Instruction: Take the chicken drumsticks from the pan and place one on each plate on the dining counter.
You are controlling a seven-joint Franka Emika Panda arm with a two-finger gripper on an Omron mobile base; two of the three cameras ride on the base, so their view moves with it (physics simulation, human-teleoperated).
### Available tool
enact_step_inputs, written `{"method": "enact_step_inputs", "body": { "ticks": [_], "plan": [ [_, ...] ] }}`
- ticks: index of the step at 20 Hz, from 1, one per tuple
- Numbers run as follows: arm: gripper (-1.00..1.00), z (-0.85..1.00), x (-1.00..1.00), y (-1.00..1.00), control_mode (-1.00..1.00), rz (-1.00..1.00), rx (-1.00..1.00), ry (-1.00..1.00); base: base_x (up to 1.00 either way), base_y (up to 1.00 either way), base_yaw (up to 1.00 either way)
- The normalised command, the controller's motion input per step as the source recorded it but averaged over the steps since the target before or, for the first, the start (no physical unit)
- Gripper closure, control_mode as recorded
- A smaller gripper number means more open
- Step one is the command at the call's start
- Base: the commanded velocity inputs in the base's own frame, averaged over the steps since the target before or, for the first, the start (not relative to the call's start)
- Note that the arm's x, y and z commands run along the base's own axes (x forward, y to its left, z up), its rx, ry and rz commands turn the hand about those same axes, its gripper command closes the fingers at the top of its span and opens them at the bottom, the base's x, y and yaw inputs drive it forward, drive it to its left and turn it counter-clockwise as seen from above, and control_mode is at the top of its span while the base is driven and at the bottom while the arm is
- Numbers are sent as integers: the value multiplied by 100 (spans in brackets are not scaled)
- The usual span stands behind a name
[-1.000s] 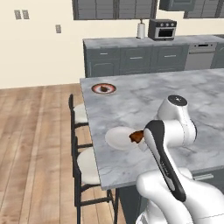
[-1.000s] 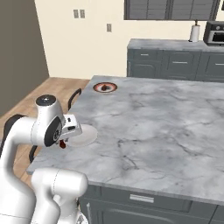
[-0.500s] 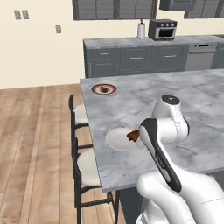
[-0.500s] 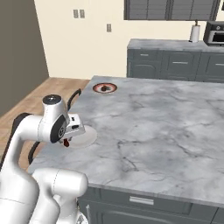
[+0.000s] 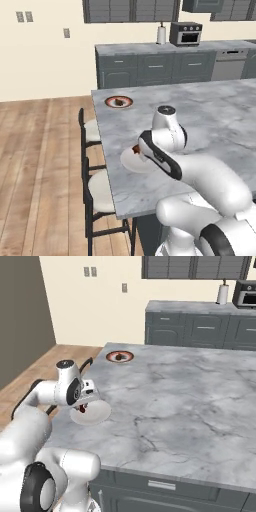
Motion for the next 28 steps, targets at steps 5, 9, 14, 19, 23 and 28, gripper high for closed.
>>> {"method": "enact_step_inputs", "body": {
  "ticks": [5,9,14,19,23,28],
  "plan": [
    [100,-45,78,30,-100,-2,0,8,0,0,0],
    [100,-48,59,8,-100,0,0,0,0,0,0],
    [100,-54,46,-10,-100,0,4,0,0,0,0],
    [100,-48,49,0,-100,0,1,3,0,0,0],
    [100,-27,13,6,-100,0,0,0,0,0,0],
    [-100,-21,6,0,-100,0,0,1,0,0,0]
  ]
}}
